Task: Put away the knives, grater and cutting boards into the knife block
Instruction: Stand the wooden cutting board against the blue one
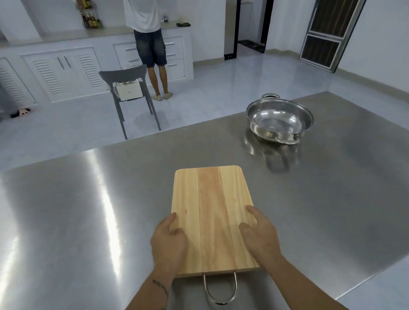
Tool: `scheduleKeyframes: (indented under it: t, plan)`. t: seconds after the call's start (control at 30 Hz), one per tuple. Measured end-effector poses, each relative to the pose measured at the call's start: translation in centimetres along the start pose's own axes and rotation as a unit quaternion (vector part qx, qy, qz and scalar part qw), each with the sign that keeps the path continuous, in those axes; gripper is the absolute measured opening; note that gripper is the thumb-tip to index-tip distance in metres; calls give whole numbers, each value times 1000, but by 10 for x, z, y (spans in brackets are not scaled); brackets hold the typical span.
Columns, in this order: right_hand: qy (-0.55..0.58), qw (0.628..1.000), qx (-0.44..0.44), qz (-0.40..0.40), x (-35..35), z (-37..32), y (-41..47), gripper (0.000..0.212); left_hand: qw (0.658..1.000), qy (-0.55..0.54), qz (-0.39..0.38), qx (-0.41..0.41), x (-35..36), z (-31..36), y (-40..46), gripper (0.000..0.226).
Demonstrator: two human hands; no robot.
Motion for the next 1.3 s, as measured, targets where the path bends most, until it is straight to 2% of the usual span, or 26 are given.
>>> scheduleKeyframes:
  t: [0.2,0.5,0.7,0.87,1.07,1.3]
  plan:
    - [19,998,-40,-38,61,-31,-43,60,997,18,76,6,-86,-9,-1,46]
    - [-10,985,-137,-108,215,-106,-157,59,978,26,207,31,-304,-52,-11,45]
    - [-27,973,-166,-161,346,-131,-262,60,968,26,249,24,-469,-108,-28,50]
    - [-82,958,-185,-205,436,-140,-328,61,963,32,266,19,-572,-159,-41,54]
    - [-182,929,-181,-267,504,-150,-366,64,960,35,278,-16,-637,-209,-29,50]
    - [-249,916,-157,-274,540,-142,-377,69,964,56,257,-46,-659,-242,-21,51]
Point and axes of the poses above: each hand's wrist, its own y-axis towards the middle knuckle, its own x-axis out of the palm, z = x × y, the point moved 2 cm from there along y, towards the middle knuckle, and after that the axes turned 9 degrees about x, right-handed, at the moved point
